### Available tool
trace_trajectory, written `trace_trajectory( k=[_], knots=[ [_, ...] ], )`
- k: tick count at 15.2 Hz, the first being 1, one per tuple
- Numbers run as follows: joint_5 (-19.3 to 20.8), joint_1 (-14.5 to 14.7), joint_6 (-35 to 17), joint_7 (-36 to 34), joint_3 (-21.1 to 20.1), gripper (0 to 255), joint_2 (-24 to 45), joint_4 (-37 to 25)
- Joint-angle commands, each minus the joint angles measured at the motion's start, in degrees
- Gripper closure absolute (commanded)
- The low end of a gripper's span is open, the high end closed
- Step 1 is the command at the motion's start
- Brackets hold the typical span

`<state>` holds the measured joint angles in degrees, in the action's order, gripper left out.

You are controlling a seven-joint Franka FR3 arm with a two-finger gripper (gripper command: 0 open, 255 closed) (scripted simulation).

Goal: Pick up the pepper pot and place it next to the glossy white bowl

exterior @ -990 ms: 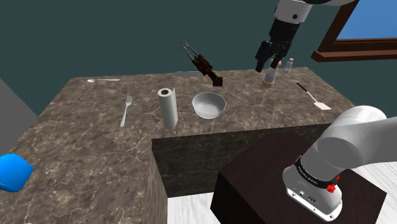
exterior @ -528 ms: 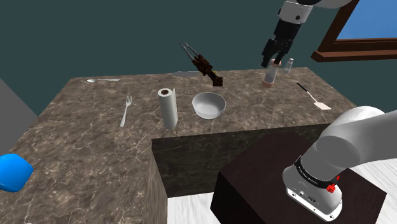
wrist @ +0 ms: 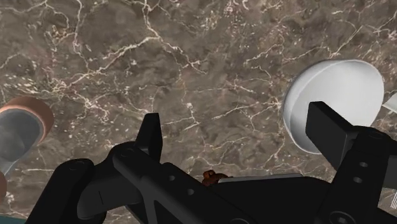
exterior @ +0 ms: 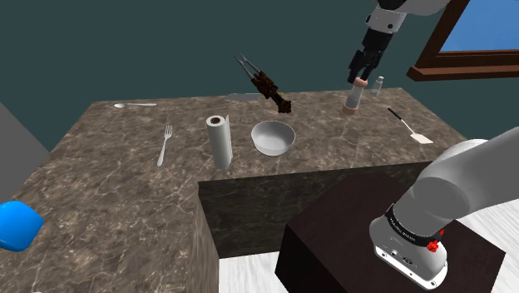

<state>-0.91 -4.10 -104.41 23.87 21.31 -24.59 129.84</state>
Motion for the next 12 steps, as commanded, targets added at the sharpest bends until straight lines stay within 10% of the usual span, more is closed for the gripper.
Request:
trace_trajectory(
  k=[1,12],
  knots=[
    [-0.66,0.04,-0.55,3.55,2.5,0,4.07,-3.0],
    [-12.35,-2.83,0.96,24.07,12.7,0,30.26,-23.82]
  ],
)
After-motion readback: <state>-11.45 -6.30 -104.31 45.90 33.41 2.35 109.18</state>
